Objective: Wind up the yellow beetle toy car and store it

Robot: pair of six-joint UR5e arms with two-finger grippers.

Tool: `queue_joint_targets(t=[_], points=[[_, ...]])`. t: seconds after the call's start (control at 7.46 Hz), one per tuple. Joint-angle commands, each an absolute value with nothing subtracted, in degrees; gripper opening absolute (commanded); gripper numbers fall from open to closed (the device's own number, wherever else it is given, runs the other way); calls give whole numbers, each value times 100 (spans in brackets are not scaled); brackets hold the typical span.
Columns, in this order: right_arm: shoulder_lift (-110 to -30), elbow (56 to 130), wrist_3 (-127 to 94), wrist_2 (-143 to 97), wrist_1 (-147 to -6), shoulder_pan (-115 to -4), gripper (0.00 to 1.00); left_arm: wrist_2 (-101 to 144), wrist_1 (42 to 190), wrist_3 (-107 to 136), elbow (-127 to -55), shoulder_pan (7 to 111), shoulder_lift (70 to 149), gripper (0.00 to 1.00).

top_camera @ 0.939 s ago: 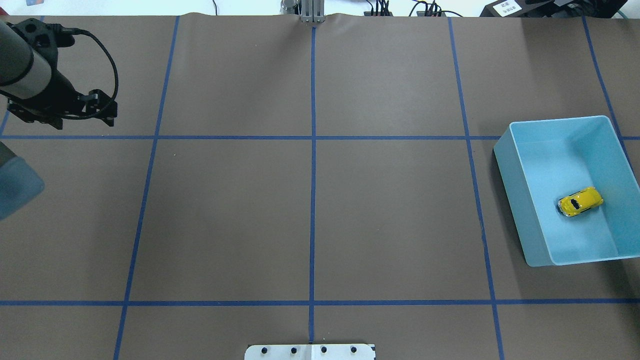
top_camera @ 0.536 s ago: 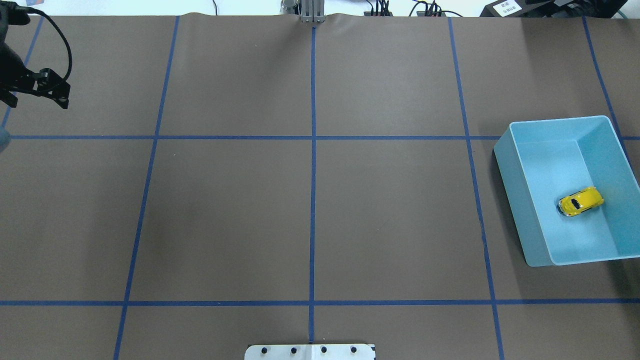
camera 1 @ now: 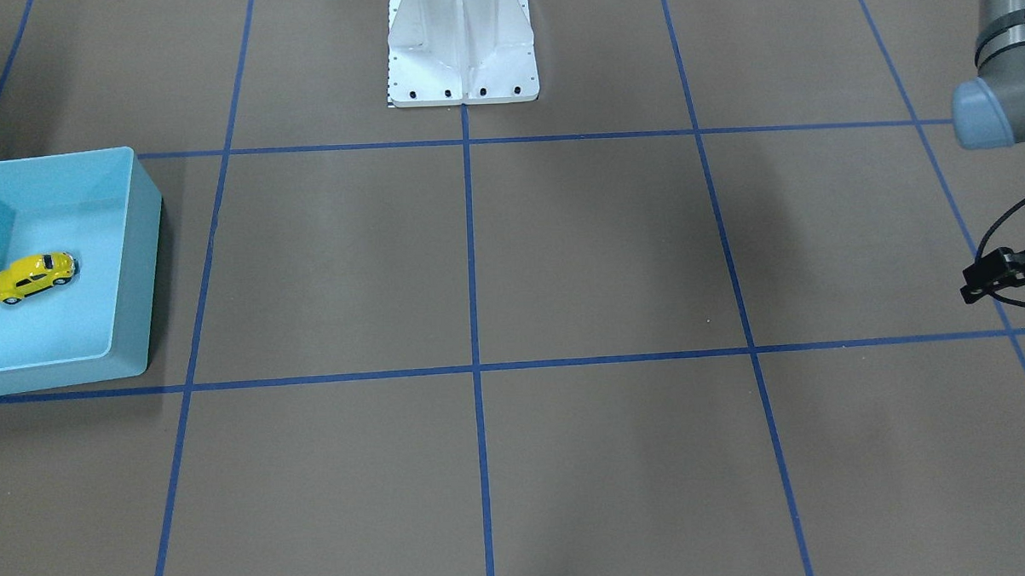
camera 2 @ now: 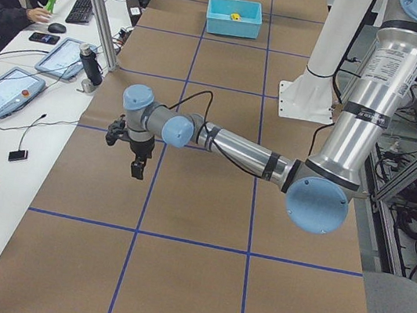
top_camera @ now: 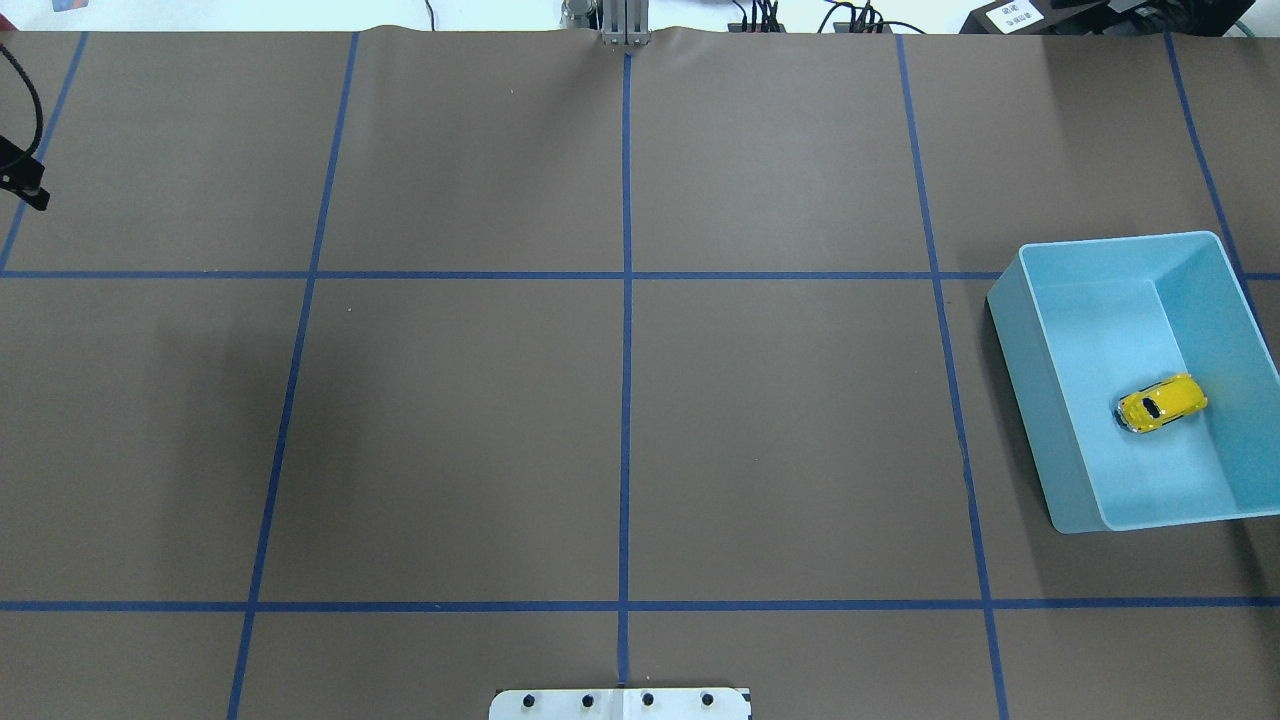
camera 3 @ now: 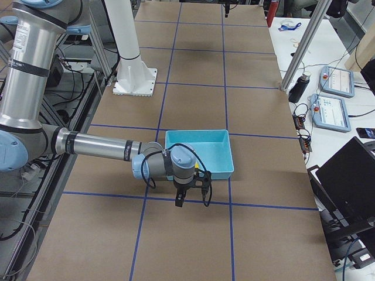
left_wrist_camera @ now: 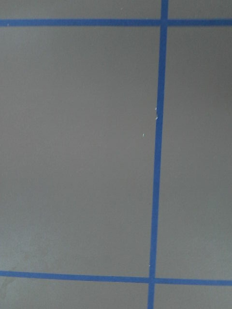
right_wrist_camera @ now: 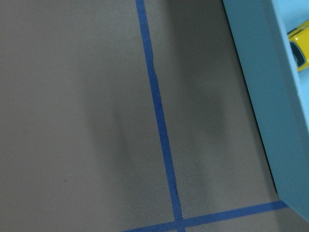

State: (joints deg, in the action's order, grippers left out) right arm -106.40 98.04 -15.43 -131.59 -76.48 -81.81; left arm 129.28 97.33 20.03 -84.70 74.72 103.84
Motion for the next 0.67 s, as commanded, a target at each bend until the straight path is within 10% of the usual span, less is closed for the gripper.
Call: queue_joint_targets(t=[0.0,0.54], points=[[-10582,9808,-479,-12982,-8241,-8506,100,13087,10063,1217,-8174,7926,9942,100],[-10178,9992,-360,-12999,-8727,-8666,100,13409,10090,448,-7734,8488,10000,100]])
